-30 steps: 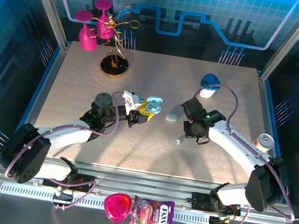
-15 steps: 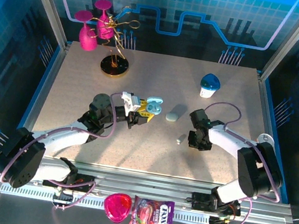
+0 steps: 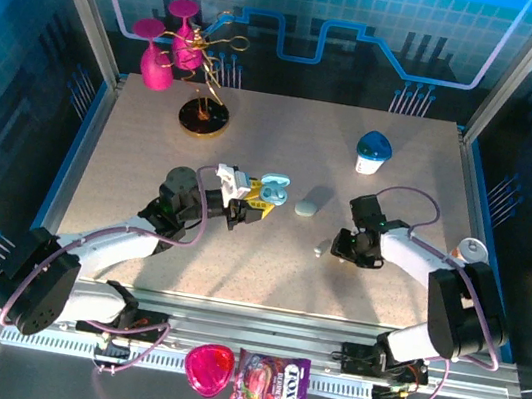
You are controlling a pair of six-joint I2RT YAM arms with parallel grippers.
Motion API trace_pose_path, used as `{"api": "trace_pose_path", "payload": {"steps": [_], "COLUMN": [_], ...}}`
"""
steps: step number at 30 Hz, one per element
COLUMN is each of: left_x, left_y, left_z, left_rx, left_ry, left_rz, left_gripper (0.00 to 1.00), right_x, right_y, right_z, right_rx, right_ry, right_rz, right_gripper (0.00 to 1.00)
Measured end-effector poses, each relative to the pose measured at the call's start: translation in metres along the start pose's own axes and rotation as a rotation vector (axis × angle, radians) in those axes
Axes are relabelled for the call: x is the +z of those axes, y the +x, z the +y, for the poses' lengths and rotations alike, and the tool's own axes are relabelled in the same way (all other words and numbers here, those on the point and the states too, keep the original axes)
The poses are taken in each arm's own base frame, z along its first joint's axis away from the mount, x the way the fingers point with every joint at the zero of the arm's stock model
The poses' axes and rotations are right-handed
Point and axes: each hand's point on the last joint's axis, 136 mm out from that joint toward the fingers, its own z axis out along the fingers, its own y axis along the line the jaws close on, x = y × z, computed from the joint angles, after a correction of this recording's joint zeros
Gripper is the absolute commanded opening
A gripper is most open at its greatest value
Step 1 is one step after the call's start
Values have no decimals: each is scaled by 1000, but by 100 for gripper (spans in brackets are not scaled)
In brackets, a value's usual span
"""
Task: Insert wireless bluetooth earbuds into charging case
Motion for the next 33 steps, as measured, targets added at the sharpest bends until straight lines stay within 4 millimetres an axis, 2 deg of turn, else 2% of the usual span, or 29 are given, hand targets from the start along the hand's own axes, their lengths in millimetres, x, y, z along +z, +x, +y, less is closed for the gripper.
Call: {"api": "trace_pose_path", "payload": {"steps": [14,33], "left_x": [1,1], "left_y": [1,1], "left_z": [-1,-1], "left_rx": [-5,-4], "left_ry": [7,7], "left_rz": [3,3], "left_gripper": [32,32], "right_x": [-4,3], "right_y": [4,3], "right_z": [13,11], "right_rx": [4,16], "right_ry": [-103,-99], "right_rz": [-2,11], "right_gripper": [33,29]}}
